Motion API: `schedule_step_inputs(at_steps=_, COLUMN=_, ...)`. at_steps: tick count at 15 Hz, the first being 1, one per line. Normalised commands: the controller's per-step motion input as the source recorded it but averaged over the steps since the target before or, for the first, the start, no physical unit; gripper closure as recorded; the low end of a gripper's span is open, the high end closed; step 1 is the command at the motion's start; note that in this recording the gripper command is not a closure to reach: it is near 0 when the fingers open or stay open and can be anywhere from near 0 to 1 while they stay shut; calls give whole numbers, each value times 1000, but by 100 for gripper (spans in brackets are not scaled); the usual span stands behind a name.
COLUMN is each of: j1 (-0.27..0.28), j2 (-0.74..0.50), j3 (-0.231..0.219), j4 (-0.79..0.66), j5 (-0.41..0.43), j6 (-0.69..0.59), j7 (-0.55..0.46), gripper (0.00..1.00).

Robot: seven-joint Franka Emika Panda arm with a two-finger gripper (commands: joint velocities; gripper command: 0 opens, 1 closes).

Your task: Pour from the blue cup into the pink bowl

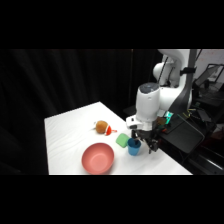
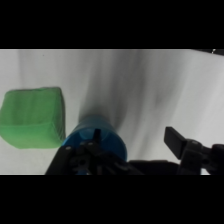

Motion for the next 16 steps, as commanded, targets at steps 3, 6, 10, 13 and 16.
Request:
schedule_step_inputs(at_steps=3, j1=55, j2=121, j3=-87, j4=141, j5=-169, j6=62, j7=14, gripper=100)
schedule_step_inputs(at_steps=6, j1=92, j2=9, j3=-154, j4=51, j5=-216, j6=61, j7=86, gripper=100)
schedule_step_inputs(at_steps=10, j1=147, j2=-127, j3=-239, j4=0, j5=-310, j6=-42, j7=208, gripper=21)
schedule_step_inputs(at_steps=13, j1=88, j2=-352, j3=-245, j4=98, j5=-343, j6=-504, j7=172, gripper=15)
schedule_step_inputs(at_steps=16, j1=-8, j2=-519, j3=-60, j4=204, j5=-253, j6=-773, j7=85, gripper=14)
